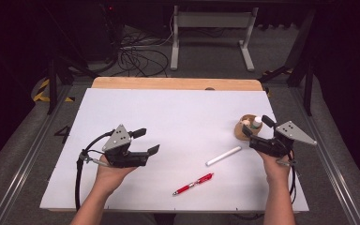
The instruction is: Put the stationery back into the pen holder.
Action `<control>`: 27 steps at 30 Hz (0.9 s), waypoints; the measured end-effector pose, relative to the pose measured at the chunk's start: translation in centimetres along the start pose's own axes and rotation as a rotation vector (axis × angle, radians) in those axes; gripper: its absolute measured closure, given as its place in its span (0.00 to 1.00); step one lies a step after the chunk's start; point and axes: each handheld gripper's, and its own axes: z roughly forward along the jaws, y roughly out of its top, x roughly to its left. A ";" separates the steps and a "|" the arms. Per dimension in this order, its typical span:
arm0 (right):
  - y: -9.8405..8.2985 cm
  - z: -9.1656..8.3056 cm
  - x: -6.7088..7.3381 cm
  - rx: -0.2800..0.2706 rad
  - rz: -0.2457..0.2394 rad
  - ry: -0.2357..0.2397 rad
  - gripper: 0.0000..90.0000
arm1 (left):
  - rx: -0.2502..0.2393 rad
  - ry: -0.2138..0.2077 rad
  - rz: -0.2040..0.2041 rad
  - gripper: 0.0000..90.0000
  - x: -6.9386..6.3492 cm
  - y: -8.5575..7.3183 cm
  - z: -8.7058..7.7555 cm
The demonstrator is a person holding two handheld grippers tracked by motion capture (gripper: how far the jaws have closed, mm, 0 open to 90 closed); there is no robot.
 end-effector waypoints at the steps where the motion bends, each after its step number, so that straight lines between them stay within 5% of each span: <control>1: 0.0 -0.1 0.2 -0.001 -0.008 0.005 0.14 | 0.000 0.000 -0.001 0.29 -0.1 0.1 0.1; 12: 1.3 -1.0 1.8 -0.002 -0.049 0.100 0.08 | 0.018 -0.022 -0.002 0.28 -0.9 0.7 1.4; 27: 2.1 -2.2 2.6 -0.009 -0.041 0.175 0.00 | 0.062 -0.062 0.015 0.24 -2.3 2.7 4.9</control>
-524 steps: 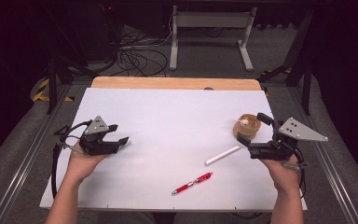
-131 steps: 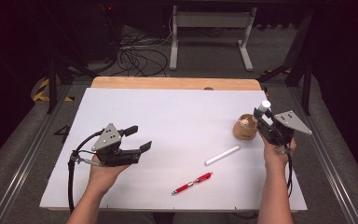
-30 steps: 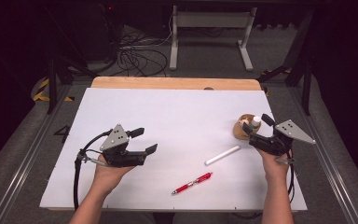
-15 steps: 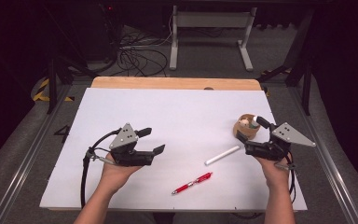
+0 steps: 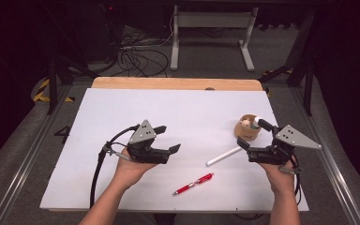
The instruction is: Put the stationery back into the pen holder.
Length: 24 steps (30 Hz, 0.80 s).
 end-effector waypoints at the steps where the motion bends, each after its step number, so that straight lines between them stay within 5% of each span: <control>1: 0.0 -0.1 0.0 -0.005 0.002 0.003 0.00 | 0.003 -0.004 -0.005 0.24 -0.1 0.1 0.3; 24: 0.7 -1.0 -0.1 -0.015 0.000 0.021 0.00 | 0.104 -0.034 0.024 0.14 -1.8 2.1 6.4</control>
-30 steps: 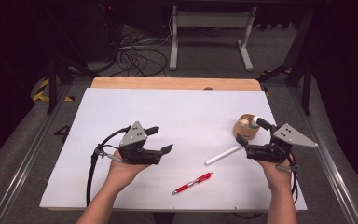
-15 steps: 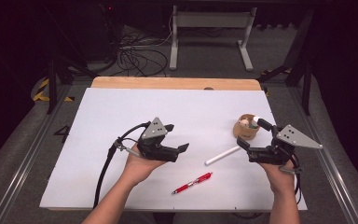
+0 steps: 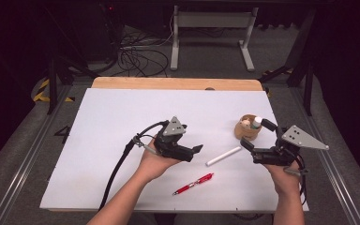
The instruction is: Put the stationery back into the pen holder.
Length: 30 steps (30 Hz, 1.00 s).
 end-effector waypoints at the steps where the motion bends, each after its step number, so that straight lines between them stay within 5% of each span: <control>1: 0.0 0.0 0.0 -0.003 0.004 0.000 0.00 | 0.005 -0.002 -0.001 0.14 -0.1 0.1 0.2; 30: 0.5 -0.7 0.1 -0.013 0.003 -0.002 0.00 | 0.084 -0.042 -0.018 0.13 -2.6 2.5 6.9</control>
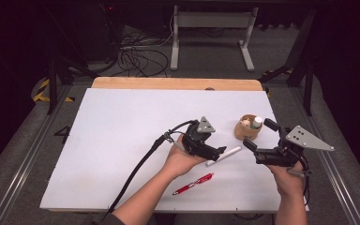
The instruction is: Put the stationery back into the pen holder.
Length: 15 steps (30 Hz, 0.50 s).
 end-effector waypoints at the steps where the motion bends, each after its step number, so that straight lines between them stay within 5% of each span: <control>1: 0.0 0.0 0.0 -0.002 -0.004 -0.002 0.00 | 0.003 0.000 0.003 0.14 0.0 0.1 0.2; 15: 0.0 -0.1 0.0 0.008 -0.005 0.000 0.00 | 0.036 -0.033 0.019 0.30 -0.8 0.9 2.6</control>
